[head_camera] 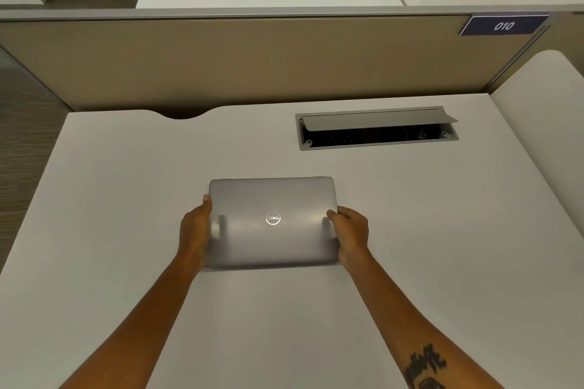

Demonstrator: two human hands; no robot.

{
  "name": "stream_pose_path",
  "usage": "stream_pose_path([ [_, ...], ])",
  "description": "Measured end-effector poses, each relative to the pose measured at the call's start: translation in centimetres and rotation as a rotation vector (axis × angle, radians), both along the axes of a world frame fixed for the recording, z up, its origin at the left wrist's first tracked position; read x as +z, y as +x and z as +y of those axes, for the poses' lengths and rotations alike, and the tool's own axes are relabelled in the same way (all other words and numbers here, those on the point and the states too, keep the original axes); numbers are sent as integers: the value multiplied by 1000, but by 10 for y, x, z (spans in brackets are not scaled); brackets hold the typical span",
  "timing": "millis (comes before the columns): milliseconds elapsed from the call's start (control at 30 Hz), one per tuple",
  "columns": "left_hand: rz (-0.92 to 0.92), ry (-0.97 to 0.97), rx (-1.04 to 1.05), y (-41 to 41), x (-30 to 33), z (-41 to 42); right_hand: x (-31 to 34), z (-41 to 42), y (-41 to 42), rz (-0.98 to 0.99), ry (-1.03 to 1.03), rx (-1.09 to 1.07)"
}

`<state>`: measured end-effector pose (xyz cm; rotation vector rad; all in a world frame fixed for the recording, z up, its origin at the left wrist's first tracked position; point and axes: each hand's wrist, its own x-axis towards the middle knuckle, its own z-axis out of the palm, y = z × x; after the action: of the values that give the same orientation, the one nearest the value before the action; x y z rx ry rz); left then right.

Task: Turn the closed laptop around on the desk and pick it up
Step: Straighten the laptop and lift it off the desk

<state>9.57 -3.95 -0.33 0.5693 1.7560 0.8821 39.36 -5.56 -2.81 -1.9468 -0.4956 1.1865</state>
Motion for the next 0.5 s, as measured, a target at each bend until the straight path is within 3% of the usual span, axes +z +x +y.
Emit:
stream_pose_path([
  [500,-141,-8,66,29,8,26,25,45,27,85,46,-69],
])
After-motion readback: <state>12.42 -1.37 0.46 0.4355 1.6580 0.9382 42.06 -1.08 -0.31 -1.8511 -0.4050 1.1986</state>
